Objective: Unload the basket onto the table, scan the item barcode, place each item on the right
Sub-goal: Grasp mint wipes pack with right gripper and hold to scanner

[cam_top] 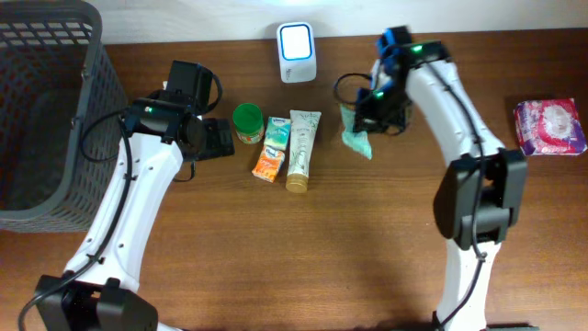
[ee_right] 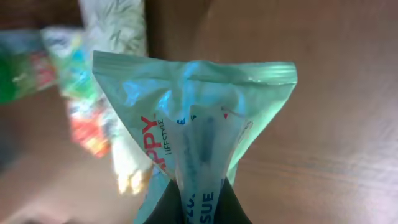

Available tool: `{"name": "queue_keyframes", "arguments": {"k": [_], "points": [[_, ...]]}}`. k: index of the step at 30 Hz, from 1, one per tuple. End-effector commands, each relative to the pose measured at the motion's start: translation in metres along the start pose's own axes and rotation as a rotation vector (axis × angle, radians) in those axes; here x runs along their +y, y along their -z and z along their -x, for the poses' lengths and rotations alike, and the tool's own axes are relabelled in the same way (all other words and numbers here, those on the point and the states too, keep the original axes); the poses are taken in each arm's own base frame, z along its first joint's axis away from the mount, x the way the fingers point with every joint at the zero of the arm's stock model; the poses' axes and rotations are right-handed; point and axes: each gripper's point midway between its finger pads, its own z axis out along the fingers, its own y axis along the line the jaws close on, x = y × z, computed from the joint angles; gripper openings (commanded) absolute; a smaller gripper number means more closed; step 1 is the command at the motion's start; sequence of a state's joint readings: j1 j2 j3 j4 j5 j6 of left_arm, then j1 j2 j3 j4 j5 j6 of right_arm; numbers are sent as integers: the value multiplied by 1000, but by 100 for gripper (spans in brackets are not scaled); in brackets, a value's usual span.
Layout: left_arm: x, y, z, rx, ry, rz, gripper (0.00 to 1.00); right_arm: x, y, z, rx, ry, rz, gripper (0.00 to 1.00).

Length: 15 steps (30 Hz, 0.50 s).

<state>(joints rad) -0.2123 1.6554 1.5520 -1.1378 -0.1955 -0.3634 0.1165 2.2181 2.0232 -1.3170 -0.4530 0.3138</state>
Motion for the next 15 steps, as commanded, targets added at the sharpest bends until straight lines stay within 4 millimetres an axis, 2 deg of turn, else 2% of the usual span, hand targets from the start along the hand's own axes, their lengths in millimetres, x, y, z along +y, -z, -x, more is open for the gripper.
{"name": "queue_keyframes", "arguments": {"k": [1,2,3,5,6,8,11,12,15], "points": [[1,0,1,-4,8,9,99,36,32,-8,81,-49,362,4],[1,0,1,-4,8,9,99,32,34,-4,67,-50,362,4],[1,0,1,-4,8,9,99,18,29,7,10,-30,268,4],[1,0,1,-4,8,9,99,10,19,22,-71,23,143,4],[1,0,1,-4,8,9,99,19,16,31,-115,71,134,4],[1,0,1,-4,8,9,99,61,14,63,-283,229,169,4],[1,0,1,-4,8,9,99,110,30,116,-617,394,113,4],[1,0,1,-4,8,9,99,121,38,132,-744,408,42,4],[1,0,1,-4,8,9,99,146,54,162,-1042,384,-113,4]]}}
